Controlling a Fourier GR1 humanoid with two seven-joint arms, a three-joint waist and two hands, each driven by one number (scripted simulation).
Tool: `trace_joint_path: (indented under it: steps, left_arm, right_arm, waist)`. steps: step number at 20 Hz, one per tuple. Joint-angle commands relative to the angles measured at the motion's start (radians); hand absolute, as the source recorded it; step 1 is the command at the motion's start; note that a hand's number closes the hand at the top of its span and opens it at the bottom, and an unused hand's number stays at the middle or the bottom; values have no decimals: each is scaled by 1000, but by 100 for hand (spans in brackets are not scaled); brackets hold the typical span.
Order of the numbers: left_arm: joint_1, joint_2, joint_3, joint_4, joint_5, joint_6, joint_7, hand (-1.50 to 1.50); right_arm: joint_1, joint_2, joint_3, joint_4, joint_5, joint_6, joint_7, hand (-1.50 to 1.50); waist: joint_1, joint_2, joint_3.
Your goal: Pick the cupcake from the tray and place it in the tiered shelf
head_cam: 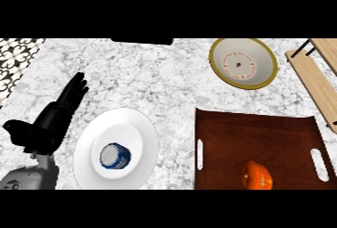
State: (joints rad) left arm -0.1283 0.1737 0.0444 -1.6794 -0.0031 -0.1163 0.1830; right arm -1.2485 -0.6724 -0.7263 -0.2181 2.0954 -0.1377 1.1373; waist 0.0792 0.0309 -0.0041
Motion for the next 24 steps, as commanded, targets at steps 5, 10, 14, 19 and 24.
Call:
trace_joint_path:
  steps: [5,10,14,19,24]
  left_arm:
    - [-5,-7,4,2,-5,13,1,0]
    - [-13,-15,1,12,-7,18,18,0]
    - [-14,-7,9,14,-3,12,3,0]
    - [-20,1,16,8,7,0,-10,0]
    - [-1,8,-1,8,-1,-16,8,0]
  right_arm:
    - [-43,-11,-34,27,-2,300,269,-150]
    - [-106,-11,17,-46,56,271,252,-150]
    - [-135,24,33,-142,78,143,261,-150]
    - [-180,33,81,-248,149,80,290,-150]
    - [-254,39,103,-422,198,15,345,-150]
  waist:
    - [-7,-5,4]
    - [-10,-6,4]
    - [-3,-4,4]
    - [8,-1,3]
    - [1,-13,2]
